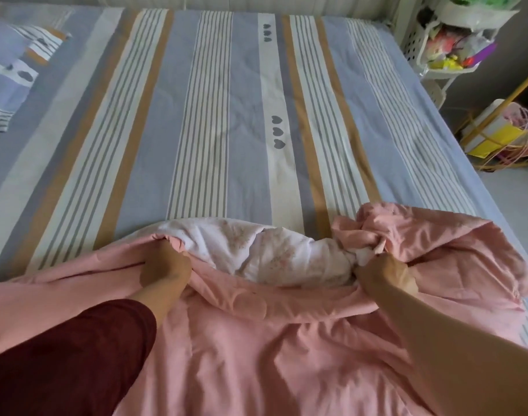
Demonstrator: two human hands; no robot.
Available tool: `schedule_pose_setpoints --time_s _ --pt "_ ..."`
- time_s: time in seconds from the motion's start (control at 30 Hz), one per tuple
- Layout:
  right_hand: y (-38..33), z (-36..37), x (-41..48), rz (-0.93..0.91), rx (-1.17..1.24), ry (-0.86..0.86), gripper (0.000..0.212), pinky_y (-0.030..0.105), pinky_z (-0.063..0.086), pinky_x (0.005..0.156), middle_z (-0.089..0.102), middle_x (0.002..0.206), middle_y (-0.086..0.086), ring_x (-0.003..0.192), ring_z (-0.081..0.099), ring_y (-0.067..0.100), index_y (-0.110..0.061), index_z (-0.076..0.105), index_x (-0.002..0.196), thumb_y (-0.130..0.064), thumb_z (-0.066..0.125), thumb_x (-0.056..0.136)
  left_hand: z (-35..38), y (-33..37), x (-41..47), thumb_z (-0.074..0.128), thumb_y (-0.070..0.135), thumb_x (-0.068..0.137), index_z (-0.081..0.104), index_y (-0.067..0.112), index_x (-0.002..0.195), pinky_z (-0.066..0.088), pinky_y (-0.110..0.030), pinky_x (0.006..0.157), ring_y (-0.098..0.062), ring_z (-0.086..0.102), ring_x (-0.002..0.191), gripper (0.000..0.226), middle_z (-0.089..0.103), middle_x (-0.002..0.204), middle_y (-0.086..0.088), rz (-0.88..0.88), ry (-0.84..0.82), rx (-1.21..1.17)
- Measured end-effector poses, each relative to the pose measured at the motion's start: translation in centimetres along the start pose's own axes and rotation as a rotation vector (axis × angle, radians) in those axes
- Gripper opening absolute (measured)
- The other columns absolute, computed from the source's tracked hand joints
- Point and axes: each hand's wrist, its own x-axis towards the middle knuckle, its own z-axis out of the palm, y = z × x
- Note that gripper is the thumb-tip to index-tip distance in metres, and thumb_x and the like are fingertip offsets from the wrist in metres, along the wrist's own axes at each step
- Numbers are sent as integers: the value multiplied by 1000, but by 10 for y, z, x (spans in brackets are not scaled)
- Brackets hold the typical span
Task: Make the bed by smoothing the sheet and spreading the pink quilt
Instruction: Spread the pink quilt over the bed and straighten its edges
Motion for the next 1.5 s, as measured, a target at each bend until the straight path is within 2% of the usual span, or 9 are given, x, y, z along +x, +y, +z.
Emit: schedule_pose_setpoints --time_s 0.27,0.37,0.47,0.53,0.6,0.83,1.0,1.3,1.5 --pt "-144 -148 92 -110 532 228 44 39 47 91 64 116 16 109 60 32 -10 59 120 -41 47 92 -92 170 87 56 26 91 50 2 127 42 -43 98 -40 52 120 43 54 130 -21 143 190 -423" --pt "-212 -238 121 -366 775 439 49 32 45 92 60 123 12 112 58 29 -13 51 130 -35 59 86 -159 259 131 54 35 90 54 8 114 45 -39 94 -33 54 116 36 58 119 -14 479 285 -600" --pt "-259 -304 135 -538 929 311 92 29 38 103 50 133 5 125 48 23 -14 36 141 -54 77 69 -207 334 149 59 39 87 29 15 137 38 -53 104 -37 46 127 63 47 137 -18 646 -37 -837" --pt "-277 -307 137 -596 999 168 84 19 39 88 52 123 1 117 51 16 -9 42 133 -52 78 70 -209 355 159 63 35 80 19 19 145 30 -56 109 -40 36 135 80 38 144 -20 689 -240 -955" --pt "-281 -283 133 -659 1014 148 78 15 36 86 50 128 5 123 49 17 -6 35 141 -38 74 81 -188 348 170 67 40 68 13 25 149 33 -54 109 -35 36 136 99 36 149 -14 600 -301 -961" --pt "-235 -153 124 -623 684 -51 78 36 25 116 25 158 7 143 28 26 -14 17 154 -39 59 93 -71 265 136 59 33 86 -1 33 151 24 -41 117 -18 23 144 89 19 158 -1 648 -364 -656" --pt "-199 -107 103 -596 631 -129 68 46 39 107 36 152 8 133 44 30 -25 29 149 -40 60 91 -48 224 112 57 24 92 3 32 152 26 -39 117 -18 25 144 81 18 158 3 685 -347 -598" --pt "-106 -94 48 -646 544 -65 54 35 38 106 46 144 5 131 46 24 -23 46 140 -43 58 92 -57 187 16 54 12 95 26 13 149 30 -28 112 -20 39 137 60 37 151 -5 716 -330 -602" --pt "-36 -86 7 -546 554 -34 46 25 43 83 62 126 4 114 58 23 -27 53 133 -44 59 91 -35 166 -56 56 5 92 44 5 137 38 -24 100 -24 53 123 47 53 136 -13 771 -400 -581"
